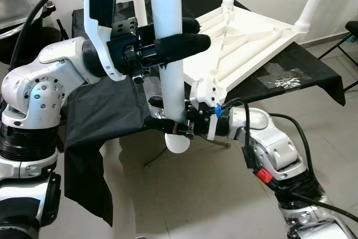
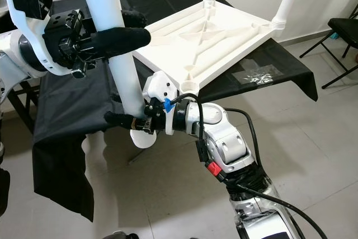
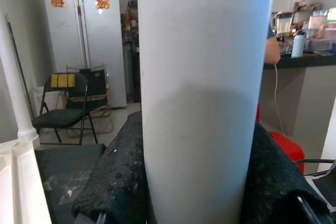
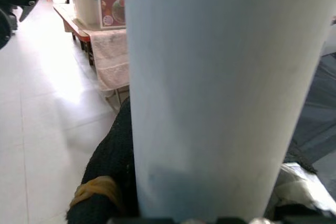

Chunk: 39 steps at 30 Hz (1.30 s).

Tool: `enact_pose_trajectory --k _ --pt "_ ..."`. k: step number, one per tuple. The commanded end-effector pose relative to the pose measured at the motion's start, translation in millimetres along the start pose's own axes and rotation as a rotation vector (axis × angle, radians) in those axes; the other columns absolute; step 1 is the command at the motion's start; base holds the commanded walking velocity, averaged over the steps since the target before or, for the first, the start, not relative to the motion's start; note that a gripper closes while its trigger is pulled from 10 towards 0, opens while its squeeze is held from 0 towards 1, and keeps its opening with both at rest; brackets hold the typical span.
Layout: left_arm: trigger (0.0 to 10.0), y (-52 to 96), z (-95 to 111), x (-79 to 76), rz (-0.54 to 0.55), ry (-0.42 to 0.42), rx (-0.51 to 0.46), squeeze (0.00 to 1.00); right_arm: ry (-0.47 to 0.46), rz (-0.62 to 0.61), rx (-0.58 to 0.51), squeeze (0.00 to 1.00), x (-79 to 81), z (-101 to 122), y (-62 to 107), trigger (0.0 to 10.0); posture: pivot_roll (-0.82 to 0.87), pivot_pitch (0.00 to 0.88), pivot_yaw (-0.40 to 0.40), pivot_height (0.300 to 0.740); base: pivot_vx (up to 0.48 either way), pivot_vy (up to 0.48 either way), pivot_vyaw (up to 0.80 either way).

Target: Building children table

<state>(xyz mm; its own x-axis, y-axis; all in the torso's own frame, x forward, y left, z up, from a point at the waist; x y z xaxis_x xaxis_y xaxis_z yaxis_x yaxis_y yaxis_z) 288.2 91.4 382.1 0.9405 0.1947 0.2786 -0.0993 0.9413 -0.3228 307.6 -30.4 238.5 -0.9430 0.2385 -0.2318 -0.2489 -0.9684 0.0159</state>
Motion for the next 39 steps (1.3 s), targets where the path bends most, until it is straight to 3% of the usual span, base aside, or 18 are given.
enact_pose_trajectory --k 1,6,11,14,16,19,21,23,24,25,27,28,30,31,33,35,36,39 --pt "10.0 18.7 4 18.0 0.096 -0.034 -0.010 1.00 0.029 0.026 -0.006 0.00 6.8 1 -4.1 0.0 -0.01 0.130 -0.031 0.740 0.000 0.000 0.00" --pt "10.0 22.8 2 25.4 0.155 -0.027 -0.029 1.00 0.032 -0.008 -0.011 0.00 3.3 1 -4.1 0.0 -0.01 0.131 -0.028 0.740 0.000 0.000 0.00" --pt "10.0 32.4 15 45.7 0.242 -0.032 -0.073 1.00 0.040 -0.078 -0.017 0.00 -5.3 -1 -0.6 0.0 -0.01 0.132 -0.030 0.740 0.000 0.000 0.00" --pt "10.0 58.7 41 63.7 0.350 -0.043 -0.140 1.00 0.039 -0.226 -0.014 0.00 -25.9 -3 13.4 0.0 -0.01 0.138 -0.023 0.740 0.000 0.000 0.00" --pt "10.0 67.6 49 61.9 0.361 -0.042 -0.158 1.00 0.036 -0.282 -0.017 0.00 -33.7 -4 18.8 0.0 -0.01 0.139 -0.021 0.740 0.000 0.000 0.00" --pt "10.0 67.6 49 61.9 0.361 -0.042 -0.158 1.00 0.036 -0.282 -0.017 0.00 -33.7 -4 18.8 0.0 -0.01 0.139 -0.021 0.740 0.000 0.000 0.00" --pt "10.0 74.5 54 49.8 0.349 -0.038 -0.173 1.00 0.042 -0.360 -0.030 0.00 -44.4 -2 25.5 0.0 -0.01 0.140 -0.018 0.740 0.000 0.000 0.00" --pt "10.0 88.5 42 -10.3 0.270 0.020 -0.180 1.00 0.035 -0.557 -0.159 0.00 -71.0 18 43.8 0.0 0.00 0.148 -0.016 0.740 0.000 0.000 0.00" --pt "10.0 93.3 33 -30.2 0.272 0.045 -0.163 1.00 0.031 -0.622 -0.224 0.00 -78.9 27 51.4 0.0 0.00 0.149 -0.016 0.740 0.000 0.000 0.00" --pt "10.0 102.1 18 -39.4 0.310 0.079 -0.140 1.00 0.014 -0.657 -0.289 0.00 -83.0 37 57.1 0.0 0.00 0.149 -0.016 0.740 0.000 0.000 0.00" --pt "10.0 110.6 5 -38.7 0.371 0.095 -0.114 1.00 0.010 -0.672 -0.324 0.00 -84.3 42 60.1 0.0 -0.01 0.150 -0.015 0.740 0.000 0.000 0.00" --pt "10.0 119.5 -15 -32.0 0.473 0.118 -0.092 0.86 -0.002 -0.675 -0.352 0.00 -83.5 47 62.5 2.2 -0.01 0.152 -0.015 0.740 0.000 0.000 0.00" --pt "10.0 124.8 -28 -27.9 0.537 0.132 -0.075 0.86 -0.008 -0.674 -0.366 0.00 -82.6 49 63.6 2.2 -0.01 0.152 -0.015 0.740 0.000 0.000 0.00" --pt "10.0 127.8 -50 -20.3 0.637 0.147 -0.038 0.00 -0.004 -0.669 -0.355 0.00 -79.5 48 63.1 10.0 -0.01 0.155 -0.014 0.740 0.000 0.000 0.00" --pt "10.0 127.8 -50 -20.3 0.637 0.147 -0.038 0.00 -0.004 -0.669 -0.355 0.00 -79.5 48 63.1 10.0 -0.01 0.155 -0.014 0.740 0.000 0.000 0.00" --pt "10.0 127.7 -110 -18.3 0.877 0.246 0.021 0.00 0.013 -0.600 -0.243 0.00 -54.8 29 51.8 10.0 -0.02 0.161 -0.019 0.740 0.000 0.000 0.00" --pt "10.0 124.8 -127 -22.6 0.933 0.272 0.049 0.00 0.012 -0.576 -0.203 0.00 -45.2 22 47.3 10.0 -0.02 0.161 -0.019 0.740 0.000 0.000 0.00" --pt "10.0 117.6 -140 -34.9 0.962 0.319 0.066 0.00 -0.016 -0.550 -0.178 0.00 -32.0 11 42.0 10.0 -0.02 0.164 -0.027 0.740 0.000 0.000 0.00"
Point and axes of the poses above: a point about 5 cm out from each wrist's last joint towards the gripper, its own y axis pointing back from the gripper into the wrist, its own z axis along the axis of the wrist's last joint, x = y × z, the point moved 4 cm from there along -y, pointing out of the wrist towards the gripper, and after that the axes turned 2 degrees about -y, right-handed, at the moved point
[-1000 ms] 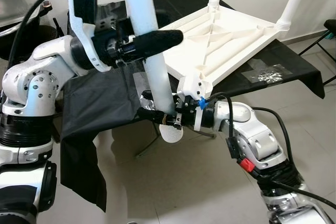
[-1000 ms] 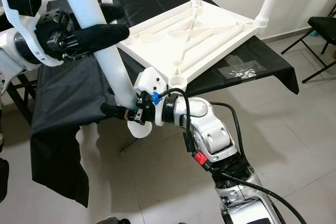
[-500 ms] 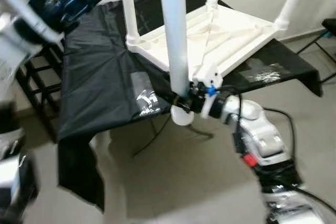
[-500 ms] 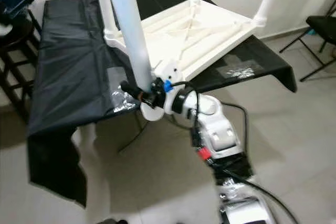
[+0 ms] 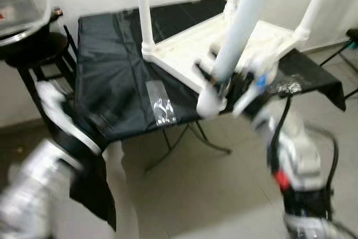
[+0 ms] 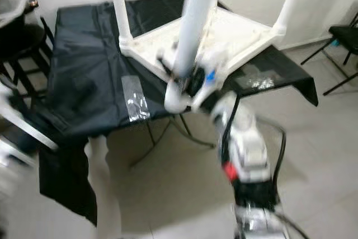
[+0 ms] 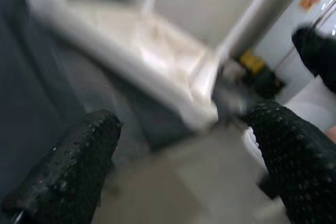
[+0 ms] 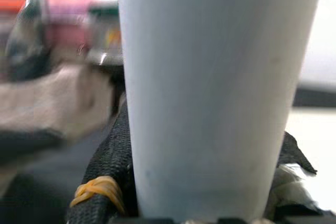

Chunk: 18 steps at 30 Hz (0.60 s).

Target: Building children table

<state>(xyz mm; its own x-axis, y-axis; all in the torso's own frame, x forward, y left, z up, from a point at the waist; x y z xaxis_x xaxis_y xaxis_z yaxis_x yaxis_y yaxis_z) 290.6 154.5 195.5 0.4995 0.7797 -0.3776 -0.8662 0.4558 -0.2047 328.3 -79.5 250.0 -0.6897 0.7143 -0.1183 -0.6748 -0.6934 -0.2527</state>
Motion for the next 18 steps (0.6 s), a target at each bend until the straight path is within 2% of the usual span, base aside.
enact_pose_trajectory --k 1,4,5,7,9,15,18 --pt "10.0 1.8 7 -8.5 0.011 -0.030 -0.019 0.00 0.007 0.015 -0.011 0.00 7.3 5 1.0 10.0 -0.02 0.165 -0.027 0.740 0.000 -0.465 0.00" --pt "10.0 5.0 -2 -17.6 0.006 -0.008 0.001 0.00 -0.009 0.031 0.003 0.00 16.2 -1 4.4 10.0 -0.02 0.167 -0.025 0.740 0.000 -0.465 0.00" --pt "10.0 7.0 -12 -25.5 0.001 0.029 0.019 0.00 -0.026 0.036 0.017 0.00 23.8 -7 7.2 10.0 -0.03 0.168 -0.031 0.740 0.000 -0.461 0.00" --pt "10.0 6.8 -24 -34.7 -0.006 0.047 0.032 0.00 -0.045 0.055 0.037 0.00 36.7 -14 10.3 10.0 -0.03 0.169 -0.033 0.740 0.000 -0.461 0.00" --pt "10.0 5.1 -27 -36.7 0.007 0.044 0.022 0.00 -0.052 0.061 0.045 0.00 40.8 -15 11.2 10.0 -0.03 0.169 -0.033 0.740 0.000 -0.461 0.00" --pt "10.0 1.3 -30 -39.6 0.025 0.016 0.010 0.00 -0.047 0.056 0.061 0.00 43.1 -19 13.1 10.0 -0.02 0.167 -0.032 0.740 0.000 -0.461 0.00" --pt "10.0 2.9 -36 -36.0 0.074 -0.027 0.025 0.00 -0.025 0.006 0.106 0.00 38.2 -33 20.4 10.0 -0.02 0.167 -0.032 0.740 0.000 -0.461 0.00"
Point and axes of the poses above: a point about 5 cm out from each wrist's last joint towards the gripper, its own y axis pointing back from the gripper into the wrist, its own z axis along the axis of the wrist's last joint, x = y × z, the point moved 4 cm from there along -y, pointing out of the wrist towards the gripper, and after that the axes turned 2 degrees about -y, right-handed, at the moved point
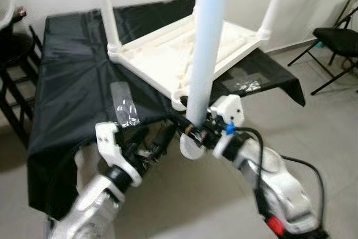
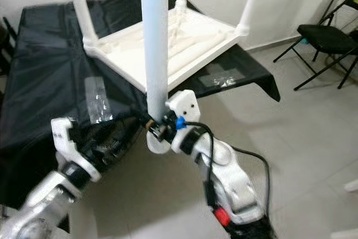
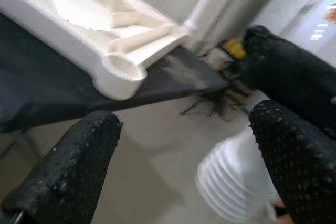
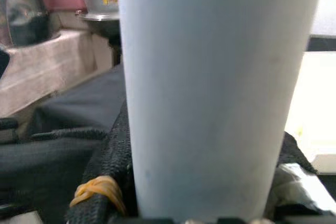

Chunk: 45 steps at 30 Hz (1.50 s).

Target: Building children table

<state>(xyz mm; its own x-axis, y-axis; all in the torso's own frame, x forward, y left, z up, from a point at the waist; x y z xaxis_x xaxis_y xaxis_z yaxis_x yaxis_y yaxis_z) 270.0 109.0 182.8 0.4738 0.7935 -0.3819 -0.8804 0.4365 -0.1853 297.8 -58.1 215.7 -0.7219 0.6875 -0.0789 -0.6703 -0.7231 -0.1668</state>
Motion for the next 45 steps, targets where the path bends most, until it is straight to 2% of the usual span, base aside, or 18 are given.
enact_pose_trajectory --k 1,6,8,13,18,19,21,27,29,31,32,33,38,45 --pt "10.0 3.0 -5 4.9 0.045 -0.025 0.015 0.00 0.021 -0.028 0.021 0.00 -2.3 -6 5.5 10.0 -0.02 0.167 -0.032 0.740 0.000 -0.461 0.00" --pt "10.0 4.1 -8 17.0 0.134 -0.087 0.037 0.00 0.015 -0.078 0.041 0.00 -9.9 -12 11.4 10.0 -0.03 0.166 -0.026 0.740 0.000 -0.461 0.00" --pt "10.0 0.4 -6 30.4 0.226 -0.136 0.041 0.00 0.016 -0.104 0.034 0.00 -16.2 -9 11.3 10.0 -0.03 0.164 -0.022 0.740 0.000 0.000 0.00" --pt "10.0 -2.3 4 41.2 0.268 -0.154 0.034 0.00 0.015 -0.154 0.017 0.00 -28.0 -3 10.6 10.0 -0.02 0.159 -0.016 0.740 0.000 0.000 0.00" --pt "10.0 -3.0 12 40.1 0.242 -0.173 0.011 0.00 0.016 -0.175 0.011 0.00 -33.7 0 9.8 10.0 -0.02 0.158 -0.016 0.740 0.000 0.000 0.00" --pt "10.0 -7.8 20 35.5 0.223 -0.179 -0.027 0.00 0.021 -0.180 -0.003 0.00 -37.5 4 8.5 10.0 -0.02 0.153 -0.017 0.740 0.326 0.000 0.79" --pt "10.0 -10.1 22 33.4 0.220 -0.181 -0.038 0.00 0.033 -0.194 -0.004 0.00 -40.1 5 7.3 10.0 -0.02 0.153 -0.017 0.740 0.324 0.000 0.39" --pt "10.0 -13.7 22 29.6 0.216 -0.191 -0.039 0.00 0.060 -0.189 0.020 0.00 -43.5 5 6.4 10.0 -0.02 0.150 -0.017 0.740 0.324 0.000 0.48" --pt "10.0 -14.8 20 27.7 0.209 -0.188 -0.033 0.00 0.119 -0.237 0.057 0.00 -50.7 3 6.7 10.0 -0.02 0.151 -0.017 0.740 0.322 0.000 0.00" --pt "10.0 -15.0 19 26.9 0.205 -0.185 -0.032 0.00 0.101 -0.227 0.048 0.00 -50.2 3 6.5 10.0 -0.02 0.152 -0.017 0.740 0.322 0.000 0.40" --pt "10.0 -15.4 19 26.2 0.202 -0.183 -0.031 0.00 0.125 -0.229 0.065 0.00 -50.6 1 6.2 10.0 -0.02 0.152 -0.016 0.740 0.322 0.000 0.00" --pt "10.0 -15.9 19 25.5 0.199 -0.182 -0.031 0.00 0.088 -0.183 0.052 0.00 -45.1 1 5.0 10.0 -0.02 0.152 -0.016 0.740 0.319 0.000 0.00" --pt "10.0 -16.8 19 23.9 0.192 -0.179 -0.029 0.00 0.090 -0.150 0.042 0.00 -40.0 5 3.0 10.0 -0.02 0.158 -0.013 0.740 0.321 0.000 0.00" --pt "10.0 -18.6 18 26.6 0.215 -0.156 -0.027 0.00 0.087 0.000 -0.058 0.00 -20.8 29 -0.5 10.0 -0.03 0.164 -0.010 0.740 0.211 0.000 0.00"
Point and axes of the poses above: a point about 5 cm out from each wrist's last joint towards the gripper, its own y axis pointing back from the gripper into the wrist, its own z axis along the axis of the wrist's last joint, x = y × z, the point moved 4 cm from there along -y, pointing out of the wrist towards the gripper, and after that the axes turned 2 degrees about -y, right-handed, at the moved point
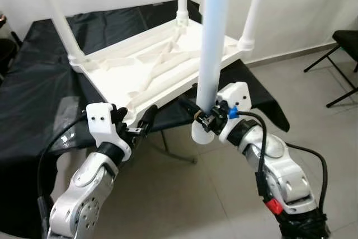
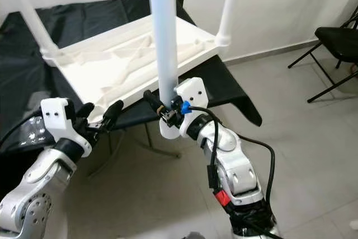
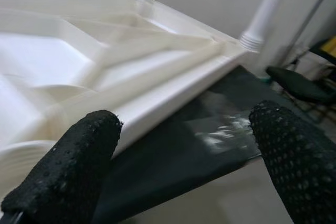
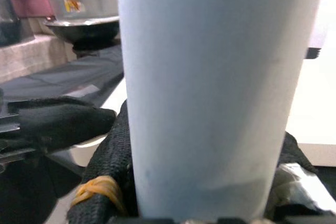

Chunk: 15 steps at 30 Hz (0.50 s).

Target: Building children table

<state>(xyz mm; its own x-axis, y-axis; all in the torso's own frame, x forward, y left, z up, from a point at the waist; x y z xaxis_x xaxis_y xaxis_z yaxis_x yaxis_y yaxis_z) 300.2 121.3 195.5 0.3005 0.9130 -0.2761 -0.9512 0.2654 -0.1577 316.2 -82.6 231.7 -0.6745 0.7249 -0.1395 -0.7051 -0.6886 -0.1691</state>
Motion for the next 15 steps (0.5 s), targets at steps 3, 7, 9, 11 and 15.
enact_pose_trajectory --k 3,7,9,11,15 --pt "10.0 0.3 0 9.9 0.047 -0.013 0.016 0.00 0.028 0.110 -0.113 0.00 17.1 31 -3.5 10.0 -0.03 0.167 -0.008 0.740 0.000 0.000 0.00" --pt "10.0 -3.0 5 10.0 0.051 -0.033 0.004 0.00 0.041 0.110 -0.137 0.00 17.0 38 -5.4 10.0 -0.03 0.170 -0.009 0.740 0.000 0.360 0.00" --pt "10.0 -4.2 7 10.0 0.051 -0.035 -0.001 0.00 0.043 0.102 -0.145 0.00 16.2 40 -6.3 10.0 -0.03 0.170 -0.009 0.740 0.000 0.480 0.00" --pt "10.0 -6.0 11 10.1 0.051 -0.044 -0.010 0.00 0.035 0.081 -0.153 0.00 13.8 41 -8.5 10.0 -0.03 0.170 -0.007 0.740 0.000 0.480 0.00" --pt "10.0 -6.6 13 9.8 0.048 -0.047 -0.014 0.00 0.029 0.076 -0.156 0.00 13.0 41 -9.7 10.0 -0.03 0.172 -0.007 0.740 0.000 0.480 0.00"
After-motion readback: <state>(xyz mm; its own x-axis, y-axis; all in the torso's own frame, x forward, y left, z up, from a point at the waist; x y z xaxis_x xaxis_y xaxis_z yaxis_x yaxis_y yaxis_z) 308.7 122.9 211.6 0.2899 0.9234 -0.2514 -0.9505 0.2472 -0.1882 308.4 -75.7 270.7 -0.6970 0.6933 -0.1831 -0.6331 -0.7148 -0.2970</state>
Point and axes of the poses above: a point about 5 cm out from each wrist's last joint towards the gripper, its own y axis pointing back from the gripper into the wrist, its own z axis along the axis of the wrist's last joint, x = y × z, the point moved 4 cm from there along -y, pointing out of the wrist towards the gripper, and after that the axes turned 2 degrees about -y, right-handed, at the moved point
